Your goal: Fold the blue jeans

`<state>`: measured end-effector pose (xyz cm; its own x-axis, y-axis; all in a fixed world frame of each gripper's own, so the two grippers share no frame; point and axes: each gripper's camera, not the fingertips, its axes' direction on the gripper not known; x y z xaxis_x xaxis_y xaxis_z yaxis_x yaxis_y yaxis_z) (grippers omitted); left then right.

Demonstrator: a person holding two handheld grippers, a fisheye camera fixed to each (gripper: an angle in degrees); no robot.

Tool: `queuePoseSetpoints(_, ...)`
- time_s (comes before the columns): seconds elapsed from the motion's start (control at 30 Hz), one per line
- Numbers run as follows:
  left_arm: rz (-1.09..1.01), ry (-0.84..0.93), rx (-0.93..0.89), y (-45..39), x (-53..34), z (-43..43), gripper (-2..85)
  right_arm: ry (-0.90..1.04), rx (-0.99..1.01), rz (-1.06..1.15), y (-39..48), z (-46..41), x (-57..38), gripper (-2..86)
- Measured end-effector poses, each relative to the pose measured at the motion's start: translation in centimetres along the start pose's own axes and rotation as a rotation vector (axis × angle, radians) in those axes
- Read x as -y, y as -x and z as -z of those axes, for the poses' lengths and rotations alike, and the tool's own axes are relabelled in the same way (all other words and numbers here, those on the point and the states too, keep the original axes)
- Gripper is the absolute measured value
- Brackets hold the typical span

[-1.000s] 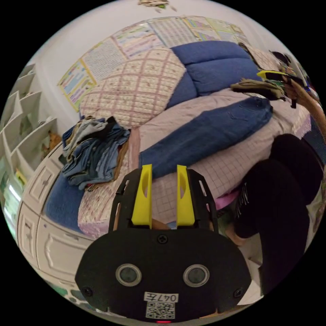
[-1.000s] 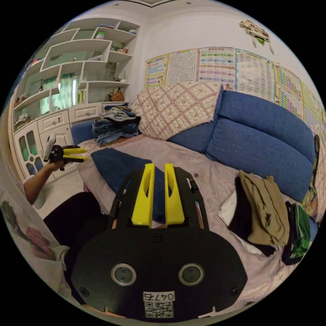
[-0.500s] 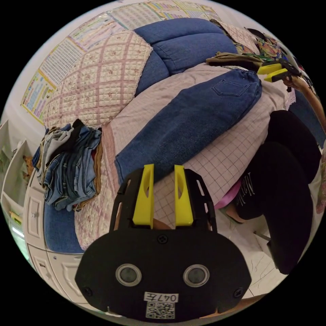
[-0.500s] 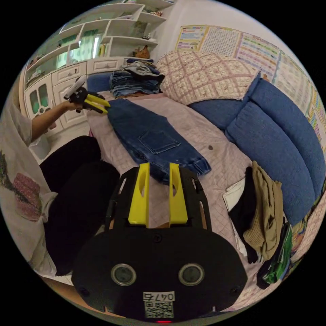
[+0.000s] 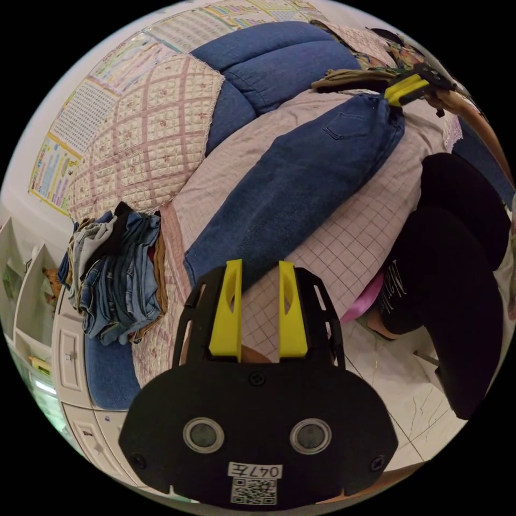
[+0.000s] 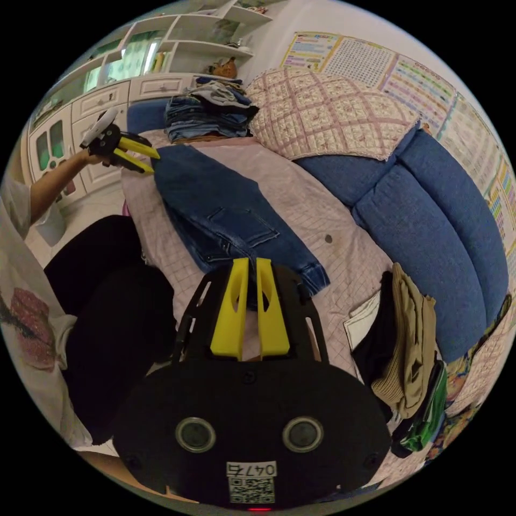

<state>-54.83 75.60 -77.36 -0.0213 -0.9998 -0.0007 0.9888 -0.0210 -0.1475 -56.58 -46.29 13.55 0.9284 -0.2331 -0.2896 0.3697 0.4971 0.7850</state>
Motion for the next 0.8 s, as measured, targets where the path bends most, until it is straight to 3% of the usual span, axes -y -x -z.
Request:
queuePoseSetpoints(0.2, -0.010, -0.004, 0.065, -1.7, 3.1, -0.3, 9.3, -0.068, 0.039, -0.119, -5.3, 0.0, -3.3, 0.3)
queuePoseSetpoints(0.5, 0.031, -0.039, 0.185, -1.9, 8.9, 2.4, 2.7, -0.199, -0.057, -0.154, -11.0, 2.8, -9.6, 0.1)
queuePoseSetpoints(0.8, 0.033, -0.092, 0.373, 7.0, 25.9, -0.6, 1.1, -0.214, -0.078, -0.385, -24.4, -1.2, -14.7, 0.1)
